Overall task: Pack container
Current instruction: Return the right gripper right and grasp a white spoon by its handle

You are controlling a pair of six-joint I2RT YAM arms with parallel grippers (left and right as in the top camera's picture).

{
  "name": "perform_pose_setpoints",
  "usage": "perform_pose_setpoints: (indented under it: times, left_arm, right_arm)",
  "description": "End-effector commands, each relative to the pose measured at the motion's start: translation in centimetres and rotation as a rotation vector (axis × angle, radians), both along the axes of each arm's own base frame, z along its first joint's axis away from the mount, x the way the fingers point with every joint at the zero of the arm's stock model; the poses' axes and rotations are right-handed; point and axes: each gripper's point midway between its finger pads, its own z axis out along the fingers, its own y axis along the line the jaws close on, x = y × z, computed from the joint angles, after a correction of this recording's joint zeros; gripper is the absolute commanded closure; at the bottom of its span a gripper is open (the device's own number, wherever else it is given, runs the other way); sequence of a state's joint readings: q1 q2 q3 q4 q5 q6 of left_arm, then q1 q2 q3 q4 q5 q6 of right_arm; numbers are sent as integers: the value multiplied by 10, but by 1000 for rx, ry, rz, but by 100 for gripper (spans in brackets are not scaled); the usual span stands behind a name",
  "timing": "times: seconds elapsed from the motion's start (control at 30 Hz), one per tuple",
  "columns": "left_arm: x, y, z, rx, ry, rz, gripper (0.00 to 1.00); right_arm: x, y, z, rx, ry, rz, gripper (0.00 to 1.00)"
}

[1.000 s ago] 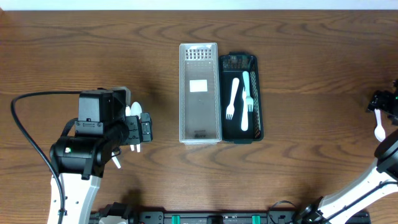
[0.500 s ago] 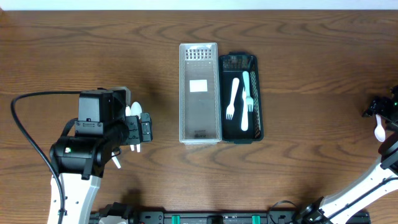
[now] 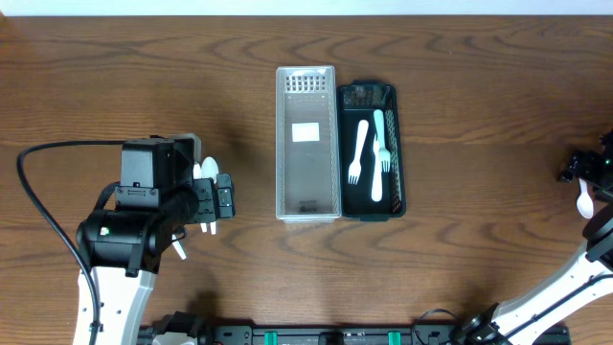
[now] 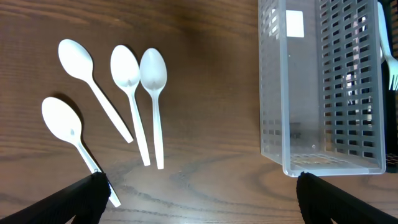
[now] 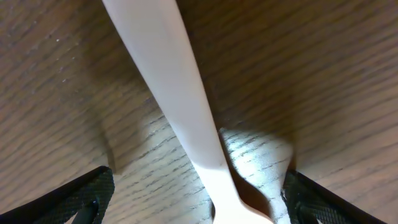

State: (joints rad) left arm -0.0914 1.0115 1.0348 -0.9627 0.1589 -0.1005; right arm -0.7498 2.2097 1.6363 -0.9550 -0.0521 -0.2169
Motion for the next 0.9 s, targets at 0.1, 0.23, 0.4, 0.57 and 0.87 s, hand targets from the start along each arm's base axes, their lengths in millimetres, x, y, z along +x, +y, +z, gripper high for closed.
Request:
perform_pose_setpoints:
  times: [0.1, 0.23, 0.4, 0.57, 0.87]
  left_arm:
    - [2, -1, 9, -7, -25, -13, 2]
    - [2, -1, 9, -7, -25, -13, 2]
    - [2, -1, 9, -7, -26, -13, 2]
    - [2, -1, 9, -7, -26, -13, 2]
    - [2, -1, 9, -7, -26, -13, 2]
  right_arm:
    - [-10, 15, -18, 58, 33, 26, 12]
    - [-8, 16, -18, 57, 32, 31, 27]
    - [-1, 22, -18, 64, 18, 47, 40]
    - [5, 29, -18, 63, 18, 69, 52]
    - [11, 37, -18, 62, 19, 94, 66]
